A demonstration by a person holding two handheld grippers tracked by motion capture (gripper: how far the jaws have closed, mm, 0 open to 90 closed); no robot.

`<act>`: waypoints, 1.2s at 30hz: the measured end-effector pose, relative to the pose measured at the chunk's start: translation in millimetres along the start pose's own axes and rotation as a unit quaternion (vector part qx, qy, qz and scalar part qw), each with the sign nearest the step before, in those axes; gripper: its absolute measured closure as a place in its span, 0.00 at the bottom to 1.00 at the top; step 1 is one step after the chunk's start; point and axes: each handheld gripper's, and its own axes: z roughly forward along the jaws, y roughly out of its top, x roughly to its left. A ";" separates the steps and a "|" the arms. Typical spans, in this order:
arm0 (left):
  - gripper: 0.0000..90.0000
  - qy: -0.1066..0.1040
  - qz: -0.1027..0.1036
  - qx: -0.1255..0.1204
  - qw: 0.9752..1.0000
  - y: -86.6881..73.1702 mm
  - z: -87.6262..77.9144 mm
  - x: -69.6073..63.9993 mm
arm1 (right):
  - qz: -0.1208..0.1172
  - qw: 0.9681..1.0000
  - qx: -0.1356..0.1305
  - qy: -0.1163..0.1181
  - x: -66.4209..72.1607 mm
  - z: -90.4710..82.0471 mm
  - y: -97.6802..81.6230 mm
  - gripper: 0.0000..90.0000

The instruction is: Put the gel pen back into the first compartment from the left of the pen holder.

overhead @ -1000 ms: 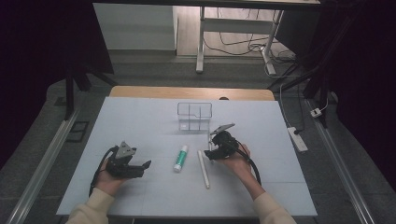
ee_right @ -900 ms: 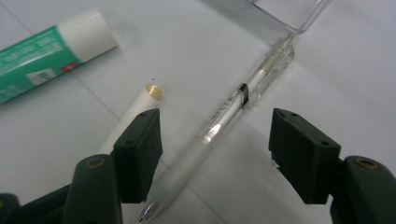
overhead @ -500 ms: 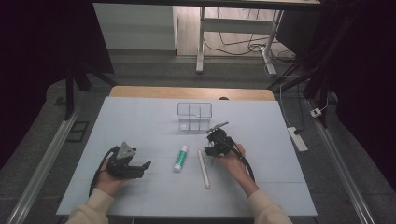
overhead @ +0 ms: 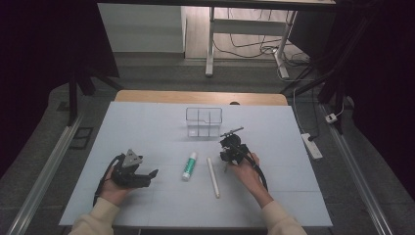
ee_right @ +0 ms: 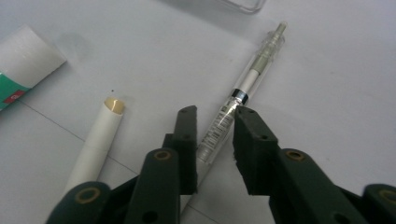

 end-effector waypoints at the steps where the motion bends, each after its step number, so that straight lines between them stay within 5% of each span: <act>1: 0.24 0.000 0.000 0.000 1.000 0.0 0.1 -0.1 | 0.001 1.000 -0.001 -0.003 -0.7 -1.3 -0.4 0.82; 4: 0.24 0.000 0.001 0.001 1.000 0.0 0.4 -0.6 | 0.003 1.000 -0.004 -0.026 -3.9 -4.9 -2.1 0.93; 7: 0.24 0.000 0.002 0.002 1.000 0.0 1.0 -0.8 | 0.017 1.000 -0.007 -0.010 -12.9 -6.7 -4.4 0.96; 14: 0.24 0.001 0.004 0.005 1.000 0.3 1.7 -1.5 | 0.017 1.000 0.011 -0.002 -11.7 0.4 -5.5 0.81; 23: 0.24 0.003 0.005 0.005 1.000 0.1 1.3 -1.8 | 0.015 1.000 0.020 -0.007 -11.5 2.1 -3.9 0.81; 30: 0.24 0.002 0.004 0.005 1.000 -0.3 1.9 -1.2 | 0.007 0.998 0.060 -0.003 -21.8 -1.7 -3.4 0.88; 36: 0.24 0.004 0.005 0.004 1.000 -0.2 1.2 -1.9 | -0.004 0.998 0.066 -0.011 -19.1 -2.0 -3.3 0.88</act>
